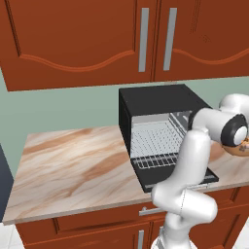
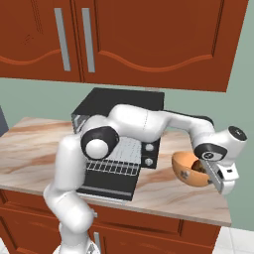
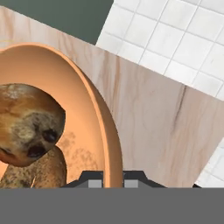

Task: Pick up the heated bread from the toaster oven and place it in the bowl. Then move the bread bowl to the dining counter.

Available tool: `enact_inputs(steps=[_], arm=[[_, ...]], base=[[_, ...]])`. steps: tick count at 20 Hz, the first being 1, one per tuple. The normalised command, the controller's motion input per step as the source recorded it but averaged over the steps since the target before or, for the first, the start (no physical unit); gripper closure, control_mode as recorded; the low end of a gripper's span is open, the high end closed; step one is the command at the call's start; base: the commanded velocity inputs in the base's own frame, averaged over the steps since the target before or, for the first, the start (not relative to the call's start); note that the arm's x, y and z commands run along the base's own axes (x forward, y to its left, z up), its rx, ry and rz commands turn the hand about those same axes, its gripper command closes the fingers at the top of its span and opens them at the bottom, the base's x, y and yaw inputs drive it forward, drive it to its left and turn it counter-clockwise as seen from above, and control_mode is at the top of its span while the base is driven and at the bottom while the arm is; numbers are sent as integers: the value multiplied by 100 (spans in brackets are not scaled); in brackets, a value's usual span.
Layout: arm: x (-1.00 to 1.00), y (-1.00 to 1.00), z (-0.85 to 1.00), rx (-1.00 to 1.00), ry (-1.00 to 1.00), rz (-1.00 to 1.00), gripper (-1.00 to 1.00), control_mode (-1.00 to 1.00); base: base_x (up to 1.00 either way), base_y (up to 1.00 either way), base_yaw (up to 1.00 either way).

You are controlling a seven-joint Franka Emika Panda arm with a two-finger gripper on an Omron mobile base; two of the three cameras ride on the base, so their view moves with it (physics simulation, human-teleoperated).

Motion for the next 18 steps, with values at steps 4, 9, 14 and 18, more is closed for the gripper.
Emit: enact_inputs(steps=[4, 9, 14, 18], arm=[[-5, 93, 66, -21, -18, -12, 100, -100], [-38, 100, 74, -29, -42, -14, 100, -100], [-79, 100, 88, -20, -35, -12, 100, -100], [-87, 96, 100, -7, -17, 0, 100, -100]], base=[[0, 0, 0], [0, 0, 0], [0, 0, 0], [0, 0, 0]])
